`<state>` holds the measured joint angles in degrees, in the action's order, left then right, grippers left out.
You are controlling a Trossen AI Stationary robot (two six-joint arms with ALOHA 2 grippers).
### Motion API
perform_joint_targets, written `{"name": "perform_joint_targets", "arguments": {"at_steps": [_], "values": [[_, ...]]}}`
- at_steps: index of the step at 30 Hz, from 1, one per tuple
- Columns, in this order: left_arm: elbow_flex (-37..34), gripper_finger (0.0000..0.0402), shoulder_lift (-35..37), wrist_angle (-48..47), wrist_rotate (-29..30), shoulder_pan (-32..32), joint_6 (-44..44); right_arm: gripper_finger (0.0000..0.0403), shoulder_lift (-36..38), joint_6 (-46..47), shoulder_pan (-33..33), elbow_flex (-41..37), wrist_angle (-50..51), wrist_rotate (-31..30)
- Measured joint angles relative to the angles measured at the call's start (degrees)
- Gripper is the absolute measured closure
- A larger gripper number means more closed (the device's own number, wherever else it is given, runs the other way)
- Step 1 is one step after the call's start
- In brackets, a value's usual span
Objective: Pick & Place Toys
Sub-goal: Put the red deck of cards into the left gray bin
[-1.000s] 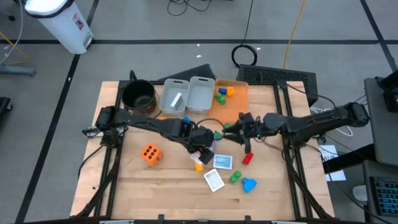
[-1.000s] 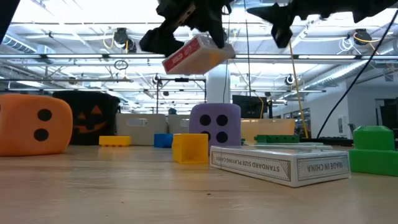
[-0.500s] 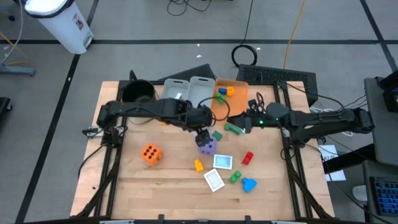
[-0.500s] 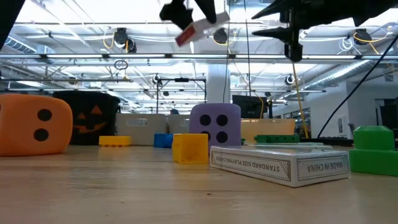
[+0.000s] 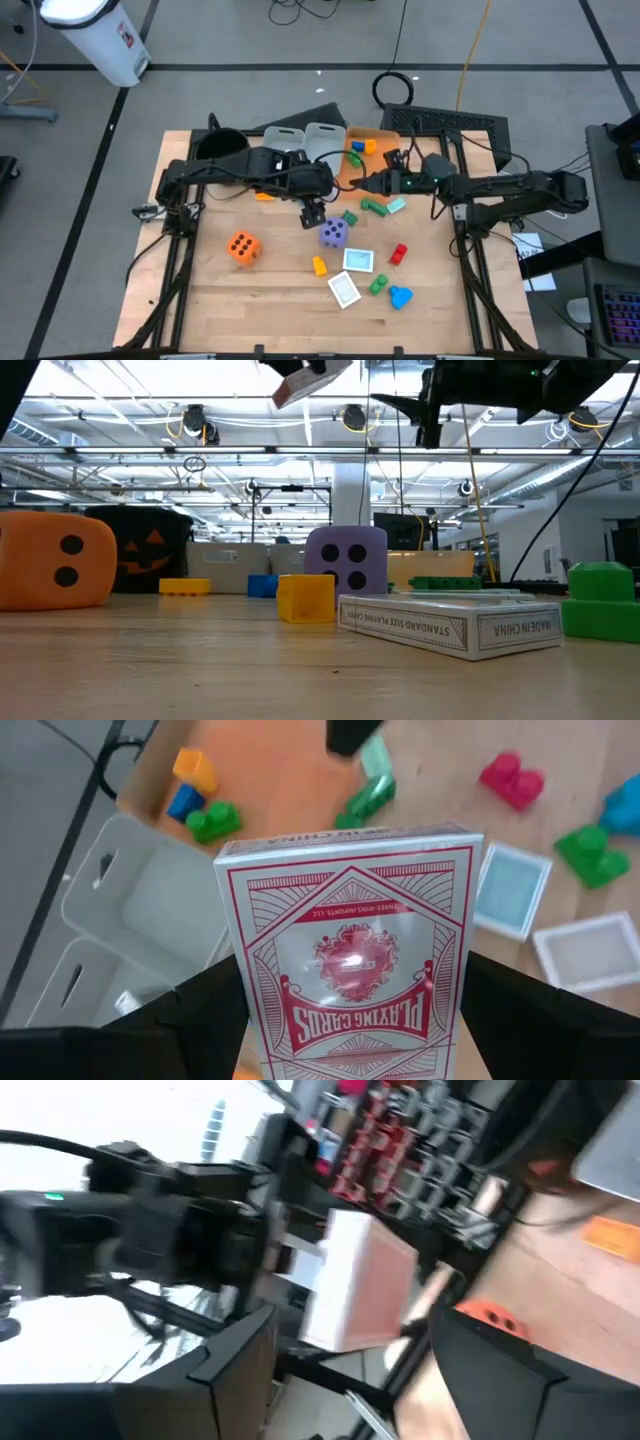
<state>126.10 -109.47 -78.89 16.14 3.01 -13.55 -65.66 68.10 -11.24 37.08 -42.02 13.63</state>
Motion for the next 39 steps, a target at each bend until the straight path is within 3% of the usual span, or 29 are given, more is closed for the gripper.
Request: {"name": "perform_joint_targets", "arguments": {"at_steps": [7, 17, 22, 29, 39], "values": [[0.00, 0.0097, 0.00, -2.37, -0.84, 0.00, 2.63, 0.0137, -3.85, 1.38, 0.44, 0.02, 1.63, -0.09], [-0.04, 0.0085, 0.00, -3.09, -1.09, -0.92, 5.54, 0.0151, -9.59, -0.37, 2.05, 4.97, 1.53, 0.11], [-0.04, 0.0098, -0.02, -3.88, -1.12, -1.09, 6.15, 0.0151, -10.85, -1.67, 2.35, 7.92, 1.36, 0.11], [-0.04, 0.0077, -0.02, -4.44, -1.30, -1.07, 6.39, 0.0152, -12.36, -2.61, 2.36, 11.34, 5.34, 0.16], [-0.07, 0.0093, -0.02, -4.50, -1.29, -1.07, 7.40, 0.0152, -12.31, -3.93, 2.70, 13.80, 9.39, -0.15]]}}
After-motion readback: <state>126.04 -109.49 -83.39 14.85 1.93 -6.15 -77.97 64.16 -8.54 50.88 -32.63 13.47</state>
